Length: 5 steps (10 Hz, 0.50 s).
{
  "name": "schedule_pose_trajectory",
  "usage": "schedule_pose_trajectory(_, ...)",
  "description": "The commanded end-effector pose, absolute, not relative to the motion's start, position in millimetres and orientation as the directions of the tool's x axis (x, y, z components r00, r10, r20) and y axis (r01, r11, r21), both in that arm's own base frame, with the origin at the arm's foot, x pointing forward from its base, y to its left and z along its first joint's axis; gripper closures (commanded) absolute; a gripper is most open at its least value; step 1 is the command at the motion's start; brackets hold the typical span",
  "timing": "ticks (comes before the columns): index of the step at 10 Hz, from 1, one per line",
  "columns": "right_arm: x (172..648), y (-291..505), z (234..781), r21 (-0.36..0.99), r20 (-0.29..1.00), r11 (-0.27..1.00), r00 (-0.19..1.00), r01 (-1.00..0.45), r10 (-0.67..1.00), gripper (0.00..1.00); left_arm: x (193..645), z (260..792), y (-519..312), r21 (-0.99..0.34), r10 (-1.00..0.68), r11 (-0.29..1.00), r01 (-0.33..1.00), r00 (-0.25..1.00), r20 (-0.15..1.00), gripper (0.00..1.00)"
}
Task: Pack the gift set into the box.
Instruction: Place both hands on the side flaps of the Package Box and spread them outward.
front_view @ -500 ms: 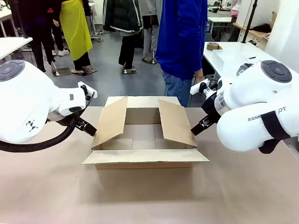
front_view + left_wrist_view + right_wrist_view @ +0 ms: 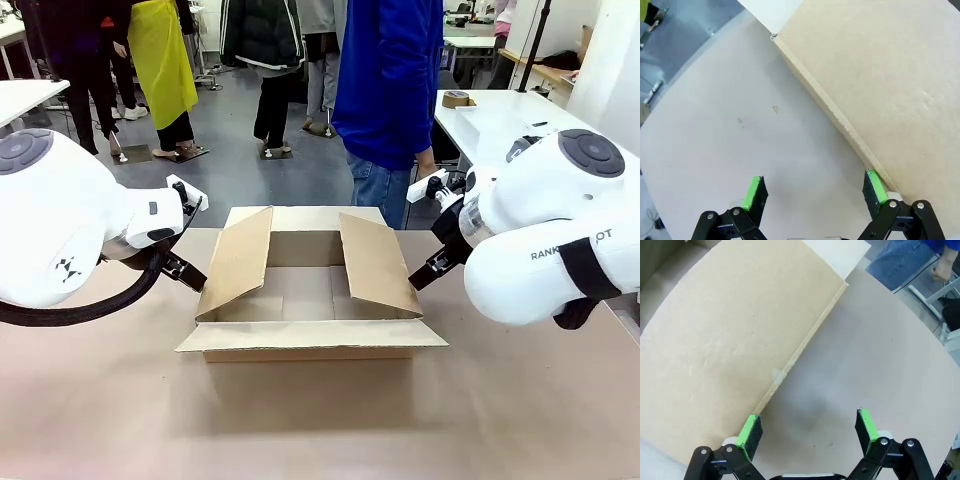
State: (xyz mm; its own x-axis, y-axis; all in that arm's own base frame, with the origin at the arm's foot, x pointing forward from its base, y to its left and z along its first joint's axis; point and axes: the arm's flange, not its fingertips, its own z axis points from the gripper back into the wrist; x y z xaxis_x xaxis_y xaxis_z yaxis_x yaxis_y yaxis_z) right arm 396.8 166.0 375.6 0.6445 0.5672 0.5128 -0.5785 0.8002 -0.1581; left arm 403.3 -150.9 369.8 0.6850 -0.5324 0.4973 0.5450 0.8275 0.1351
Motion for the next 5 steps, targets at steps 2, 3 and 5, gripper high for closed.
schedule_pose_trajectory(2,396.7,166.0,375.6,-0.158,0.513,0.800,0.645,-0.579,0.567,0.00,403.1,370.0,-151.4,0.136,-0.533,0.827,0.546,0.684,0.498,0.00)
schedule_pose_trajectory(3,396.7,166.0,375.6,-0.158,0.513,0.800,0.645,-0.579,0.567,0.00,403.1,370.0,-151.4,0.136,-0.533,0.827,0.546,0.684,0.498,0.00)
schedule_pose_trajectory(5,396.7,166.0,375.6,-0.158,0.513,0.800,0.645,-0.579,0.567,0.00,403.1,370.0,-151.4,0.136,-0.533,0.827,0.546,0.684,0.498,0.00)
